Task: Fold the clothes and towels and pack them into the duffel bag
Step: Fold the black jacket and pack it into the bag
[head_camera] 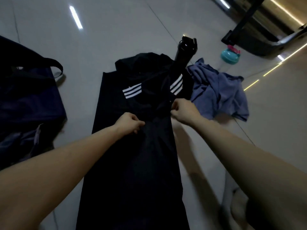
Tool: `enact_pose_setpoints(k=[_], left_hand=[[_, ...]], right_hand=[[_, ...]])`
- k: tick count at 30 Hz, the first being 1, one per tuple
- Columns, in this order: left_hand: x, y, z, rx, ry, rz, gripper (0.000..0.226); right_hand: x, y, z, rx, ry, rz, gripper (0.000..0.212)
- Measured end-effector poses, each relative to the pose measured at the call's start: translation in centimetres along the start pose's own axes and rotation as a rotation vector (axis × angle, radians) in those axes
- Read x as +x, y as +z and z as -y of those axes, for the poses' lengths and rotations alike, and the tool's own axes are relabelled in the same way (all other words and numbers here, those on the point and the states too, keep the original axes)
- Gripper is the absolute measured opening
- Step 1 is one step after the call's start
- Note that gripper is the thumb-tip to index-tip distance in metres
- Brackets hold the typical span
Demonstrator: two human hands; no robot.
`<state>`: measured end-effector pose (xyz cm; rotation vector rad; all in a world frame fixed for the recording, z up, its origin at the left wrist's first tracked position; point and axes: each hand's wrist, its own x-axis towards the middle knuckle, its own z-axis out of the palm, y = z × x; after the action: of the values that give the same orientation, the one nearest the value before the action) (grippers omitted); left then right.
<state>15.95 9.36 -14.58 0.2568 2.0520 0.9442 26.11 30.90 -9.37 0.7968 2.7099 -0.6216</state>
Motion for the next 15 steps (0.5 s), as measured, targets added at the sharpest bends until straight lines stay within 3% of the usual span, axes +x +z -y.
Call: enact_pose_setpoints(k=[3,7,15], left_hand=[[-3.5,3.4,0.4,-0.031,-0.062,0.115,0.026],[-6.8,8.3,2.4,-0.018,-0.196,0.207,0.037],[-10.7,13.7,2.9,-0.024,-0.296,0.232,0.043]], right_hand=[[-6.0,3.4,-0.7,-0.052,0.034,0.183,0.029],[-12.4,6.9,-1.5,-0.070,0.130,0.480,0.021],[-20.7,10.9,-2.0,0.069,0.305,0.618,0.028]])
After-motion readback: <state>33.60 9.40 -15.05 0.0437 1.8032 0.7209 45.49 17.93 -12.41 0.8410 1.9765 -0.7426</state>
